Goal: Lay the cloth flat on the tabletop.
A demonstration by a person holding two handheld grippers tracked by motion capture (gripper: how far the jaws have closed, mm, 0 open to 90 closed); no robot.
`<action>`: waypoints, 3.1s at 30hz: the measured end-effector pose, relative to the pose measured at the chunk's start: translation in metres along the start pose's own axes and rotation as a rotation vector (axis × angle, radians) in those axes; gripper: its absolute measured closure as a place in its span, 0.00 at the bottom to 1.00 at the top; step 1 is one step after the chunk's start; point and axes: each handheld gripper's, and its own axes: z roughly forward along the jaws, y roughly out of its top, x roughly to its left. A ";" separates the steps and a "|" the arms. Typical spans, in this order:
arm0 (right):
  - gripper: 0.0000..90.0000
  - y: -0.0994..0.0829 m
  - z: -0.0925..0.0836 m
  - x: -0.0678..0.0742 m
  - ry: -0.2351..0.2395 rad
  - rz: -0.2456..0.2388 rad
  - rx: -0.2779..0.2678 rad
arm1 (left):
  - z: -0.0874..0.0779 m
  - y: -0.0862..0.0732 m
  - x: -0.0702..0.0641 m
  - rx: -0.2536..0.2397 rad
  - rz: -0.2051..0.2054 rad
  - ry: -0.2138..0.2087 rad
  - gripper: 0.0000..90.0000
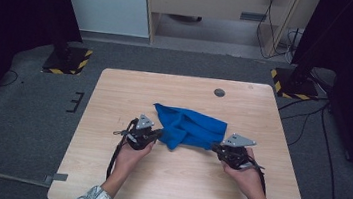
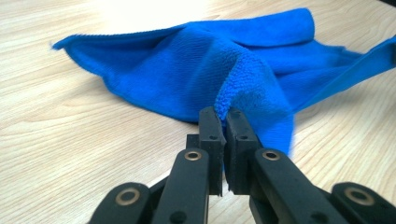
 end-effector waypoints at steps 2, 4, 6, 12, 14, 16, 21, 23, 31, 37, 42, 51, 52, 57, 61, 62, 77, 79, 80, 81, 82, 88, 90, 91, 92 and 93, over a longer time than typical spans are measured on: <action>0.96 -0.001 -0.002 -0.004 -0.010 0.010 0.000 | -0.001 0.000 0.001 0.002 0.003 -0.002 0.96; 0.96 -0.002 -0.005 -0.008 -0.018 0.019 0.000 | -0.002 0.000 0.001 0.005 0.010 -0.001 0.96; 0.96 -0.004 -0.008 -0.011 -0.023 0.023 0.000 | -0.003 -0.002 0.001 0.019 0.020 0.000 0.96; 0.96 -0.013 -0.014 -0.014 -0.040 0.024 0.027 | -0.003 -0.006 0.007 0.060 0.020 0.000 0.95; 0.96 -0.015 -0.018 -0.015 -0.045 0.029 0.032 | -0.006 -0.007 0.009 0.057 0.006 -0.004 0.95; 0.96 -0.017 -0.022 -0.016 -0.050 0.035 0.029 | -0.008 -0.008 0.009 0.058 0.004 -0.007 0.95; 0.95 -0.025 -0.031 -0.018 -0.050 0.047 0.038 | -0.008 -0.011 0.009 0.087 0.019 -0.016 0.95; 0.95 -0.027 -0.030 -0.019 -0.054 0.049 0.045 | -0.006 -0.012 0.010 0.094 0.019 -0.012 0.94; 0.95 -0.027 -0.029 -0.018 -0.048 0.054 0.047 | 0.001 -0.017 0.012 0.106 0.023 -0.023 0.93; 0.95 -0.027 -0.030 -0.016 -0.048 0.045 0.047 | -0.001 -0.018 0.010 0.101 0.028 -0.028 0.93; 0.95 -0.027 -0.033 -0.015 -0.048 0.044 0.044 | -0.009 -0.015 0.006 0.086 0.031 -0.042 0.95; 0.95 -0.031 -0.041 -0.006 -0.039 0.035 0.055 | -0.021 -0.017 -0.002 0.093 0.032 -0.062 0.95; 0.95 -0.031 -0.042 -0.005 -0.036 0.031 0.055 | -0.021 -0.017 -0.001 0.094 0.027 -0.062 0.95; 0.95 -0.033 -0.044 -0.002 -0.040 0.022 0.060 | -0.001 -0.014 0.004 0.100 0.005 -0.057 0.93; 0.94 -0.034 -0.041 -0.006 -0.051 0.030 0.070 | 0.018 -0.013 0.006 0.095 0.006 -0.044 0.86; 0.94 -0.035 -0.040 -0.007 -0.054 0.034 0.077 | 0.022 -0.013 0.006 0.094 0.016 -0.038 0.84; 0.91 -0.038 -0.036 -0.010 -0.073 0.035 0.114 | -0.017 -0.021 0.009 0.036 0.050 0.010 0.57; 0.91 -0.038 -0.036 -0.009 -0.074 0.036 0.112 | -0.022 -0.025 0.007 0.045 0.057 0.001 0.56; 0.91 -0.038 -0.036 -0.009 -0.074 0.037 0.111 | -0.023 -0.028 0.006 0.054 0.062 -0.005 0.55; 0.91 -0.038 -0.036 -0.010 -0.074 0.037 0.111 | -0.025 -0.030 0.004 0.062 0.071 -0.002 0.55; 0.91 -0.038 -0.036 -0.009 -0.074 0.037 0.112 | -0.025 -0.032 0.003 0.070 0.076 -0.003 0.54; 0.91 -0.037 -0.038 -0.008 -0.078 0.038 0.104 | -0.010 -0.041 -0.006 0.170 0.089 -0.041 0.59; 0.91 -0.037 -0.038 -0.008 -0.075 0.031 0.110 | -0.009 -0.041 -0.007 0.162 0.089 -0.069 0.67; 0.91 -0.037 -0.038 -0.008 -0.074 0.031 0.109 | -0.009 -0.040 -0.008 0.157 0.098 -0.078 0.71; 0.91 -0.037 -0.038 -0.008 -0.073 0.030 0.108 | -0.010 -0.039 -0.008 0.154 0.106 -0.081 0.76; 0.91 -0.037 -0.038 -0.008 -0.075 0.025 0.106 | -0.010 -0.038 -0.008 0.156 0.108 -0.084 0.81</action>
